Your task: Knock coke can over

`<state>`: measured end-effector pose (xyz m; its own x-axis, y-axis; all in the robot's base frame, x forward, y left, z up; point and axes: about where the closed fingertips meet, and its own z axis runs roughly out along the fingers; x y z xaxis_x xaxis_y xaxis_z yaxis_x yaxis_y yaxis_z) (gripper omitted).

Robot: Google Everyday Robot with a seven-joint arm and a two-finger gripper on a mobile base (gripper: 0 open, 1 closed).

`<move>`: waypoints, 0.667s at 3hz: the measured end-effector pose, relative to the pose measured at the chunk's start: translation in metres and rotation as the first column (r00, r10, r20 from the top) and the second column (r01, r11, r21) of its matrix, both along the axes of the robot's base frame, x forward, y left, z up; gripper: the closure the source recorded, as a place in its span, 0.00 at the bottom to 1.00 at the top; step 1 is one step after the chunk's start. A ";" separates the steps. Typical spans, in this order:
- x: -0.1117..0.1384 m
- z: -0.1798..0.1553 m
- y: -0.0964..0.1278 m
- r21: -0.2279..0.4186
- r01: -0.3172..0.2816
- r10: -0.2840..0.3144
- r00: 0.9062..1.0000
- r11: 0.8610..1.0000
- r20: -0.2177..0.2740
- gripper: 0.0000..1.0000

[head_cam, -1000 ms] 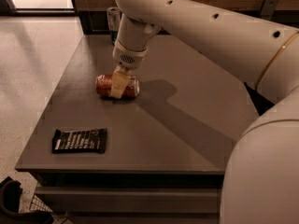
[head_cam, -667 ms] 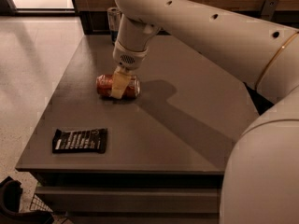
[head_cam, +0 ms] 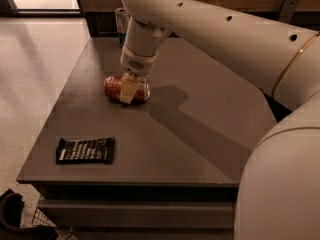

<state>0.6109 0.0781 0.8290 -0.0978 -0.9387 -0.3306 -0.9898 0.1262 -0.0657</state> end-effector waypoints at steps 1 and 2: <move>0.000 -0.001 0.001 -0.001 -0.001 0.001 1.000 1.000 -0.002 0.00; 0.000 -0.001 0.001 -0.001 -0.002 0.002 1.000 1.000 -0.002 0.00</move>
Offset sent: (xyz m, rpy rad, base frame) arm -0.0003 0.0005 -0.0010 -0.0009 0.0015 0.0012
